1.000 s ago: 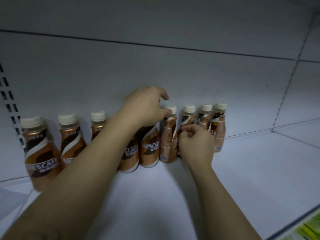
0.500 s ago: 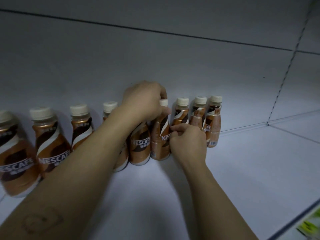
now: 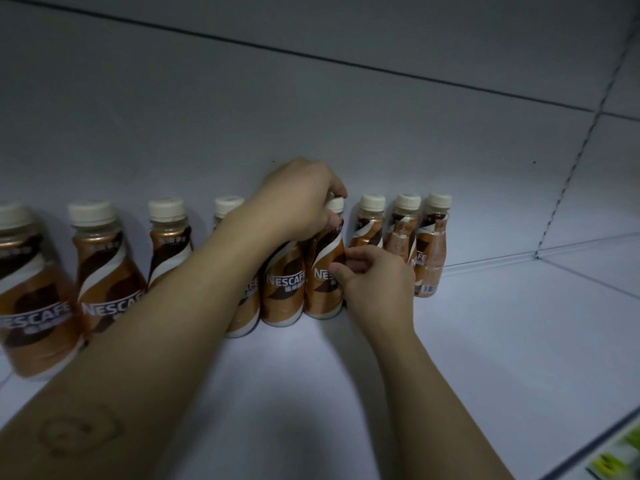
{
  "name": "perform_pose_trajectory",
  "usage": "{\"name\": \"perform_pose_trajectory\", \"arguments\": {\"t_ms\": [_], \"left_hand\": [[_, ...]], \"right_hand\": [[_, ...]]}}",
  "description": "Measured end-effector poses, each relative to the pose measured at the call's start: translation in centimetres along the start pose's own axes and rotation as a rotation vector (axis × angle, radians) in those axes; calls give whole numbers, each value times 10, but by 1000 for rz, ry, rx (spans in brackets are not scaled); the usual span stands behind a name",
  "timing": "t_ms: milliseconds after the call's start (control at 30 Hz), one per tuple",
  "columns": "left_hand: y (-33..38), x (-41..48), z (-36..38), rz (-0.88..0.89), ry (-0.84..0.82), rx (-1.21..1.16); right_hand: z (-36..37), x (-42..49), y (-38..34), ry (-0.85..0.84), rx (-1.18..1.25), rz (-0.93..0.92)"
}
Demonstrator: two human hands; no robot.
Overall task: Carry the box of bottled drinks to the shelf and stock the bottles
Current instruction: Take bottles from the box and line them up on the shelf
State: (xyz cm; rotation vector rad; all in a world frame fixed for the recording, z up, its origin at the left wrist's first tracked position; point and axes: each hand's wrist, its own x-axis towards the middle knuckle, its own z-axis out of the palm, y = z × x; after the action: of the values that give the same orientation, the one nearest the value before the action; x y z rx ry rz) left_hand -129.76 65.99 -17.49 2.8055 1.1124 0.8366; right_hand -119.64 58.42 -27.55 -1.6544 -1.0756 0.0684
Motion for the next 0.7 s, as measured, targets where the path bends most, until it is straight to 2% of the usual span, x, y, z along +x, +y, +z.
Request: {"name": "perform_pose_trajectory", "arguments": {"t_ms": [367, 567, 633, 700], "left_hand": [[-4, 4, 0, 80, 15, 28], [-7, 3, -4, 122, 0, 36], [-7, 2, -3, 145, 25, 47], [-6, 2, -2, 171, 67, 61]], "right_hand": [[1, 2, 1, -13, 20, 38], [-13, 9, -4, -86, -73, 26], [-22, 18, -8, -10, -161, -13], [-33, 31, -9, 104, -143, 8]]}}
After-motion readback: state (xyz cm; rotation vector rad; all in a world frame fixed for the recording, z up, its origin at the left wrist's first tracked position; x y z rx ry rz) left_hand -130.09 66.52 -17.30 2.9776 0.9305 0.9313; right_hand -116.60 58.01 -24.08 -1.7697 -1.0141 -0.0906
